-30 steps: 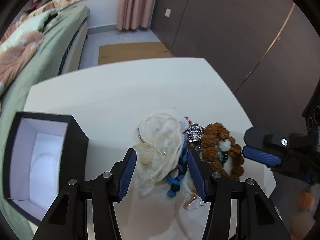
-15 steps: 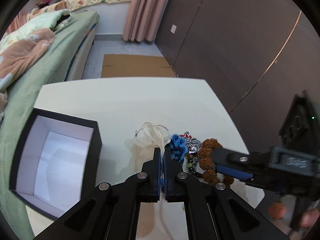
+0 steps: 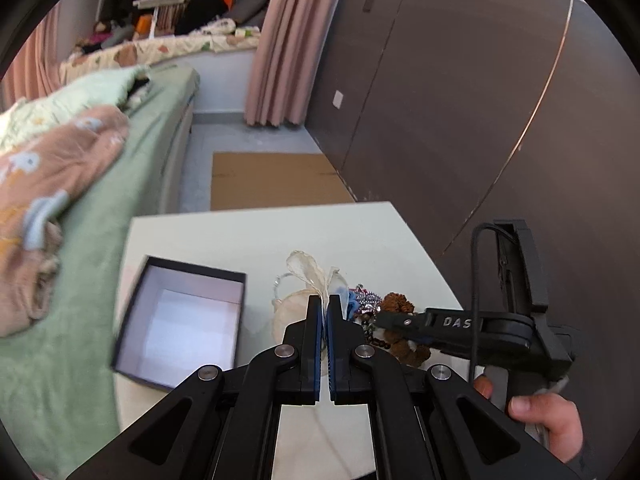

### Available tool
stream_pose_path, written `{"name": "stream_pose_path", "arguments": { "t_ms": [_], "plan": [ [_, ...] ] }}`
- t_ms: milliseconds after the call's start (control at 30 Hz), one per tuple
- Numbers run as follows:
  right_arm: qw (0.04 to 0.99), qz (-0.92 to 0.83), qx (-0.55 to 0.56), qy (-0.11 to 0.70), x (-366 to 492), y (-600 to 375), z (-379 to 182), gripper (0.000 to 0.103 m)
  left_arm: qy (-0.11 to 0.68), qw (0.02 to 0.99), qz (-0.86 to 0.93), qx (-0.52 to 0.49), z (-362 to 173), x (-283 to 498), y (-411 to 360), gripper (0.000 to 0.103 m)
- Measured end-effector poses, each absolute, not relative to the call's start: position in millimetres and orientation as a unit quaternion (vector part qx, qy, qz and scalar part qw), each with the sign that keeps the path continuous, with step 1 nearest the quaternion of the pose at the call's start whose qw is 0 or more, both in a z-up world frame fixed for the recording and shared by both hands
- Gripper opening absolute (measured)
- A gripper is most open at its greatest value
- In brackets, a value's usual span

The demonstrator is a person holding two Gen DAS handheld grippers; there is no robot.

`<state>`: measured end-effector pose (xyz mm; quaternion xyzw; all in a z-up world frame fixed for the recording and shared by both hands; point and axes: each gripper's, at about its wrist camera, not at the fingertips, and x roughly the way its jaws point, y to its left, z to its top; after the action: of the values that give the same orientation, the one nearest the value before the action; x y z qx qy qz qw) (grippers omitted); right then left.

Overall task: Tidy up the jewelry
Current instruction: 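Grasp the white lace flower piece with left gripper while right grasps brown wooden bead bracelet, then drop the white lace piece into the black box with left while right drops the bead bracelet in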

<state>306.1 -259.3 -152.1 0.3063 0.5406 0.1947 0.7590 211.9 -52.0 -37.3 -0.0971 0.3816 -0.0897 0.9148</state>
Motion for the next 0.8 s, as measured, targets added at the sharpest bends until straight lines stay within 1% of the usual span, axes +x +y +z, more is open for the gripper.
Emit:
{"name": "stream_pose_path", "arguments": {
  "t_ms": [233, 400, 633, 800],
  "plan": [
    [0.764, 0.255, 0.354, 0.476, 289, -286, -123, 0.021, 0.346, 0.931, -0.082, -0.079, 11, 185, -38, 0.002],
    [0.762, 0.294, 0.378, 0.437, 277, -294, -111, 0.021, 0.315, 0.941, -0.080, -0.090, 39, 178, -19, 0.002],
    [0.766, 0.333, 0.391, 0.387, 269, -272, -90, 0.021, 0.306, 0.946, -0.069, -0.088, 38, 175, 6, 0.002],
    [0.765, 0.342, 0.393, 0.379, 269, -255, -87, 0.021, 0.314, 0.941, -0.068, -0.103, 23, 185, 24, 0.002]
  ]
}}
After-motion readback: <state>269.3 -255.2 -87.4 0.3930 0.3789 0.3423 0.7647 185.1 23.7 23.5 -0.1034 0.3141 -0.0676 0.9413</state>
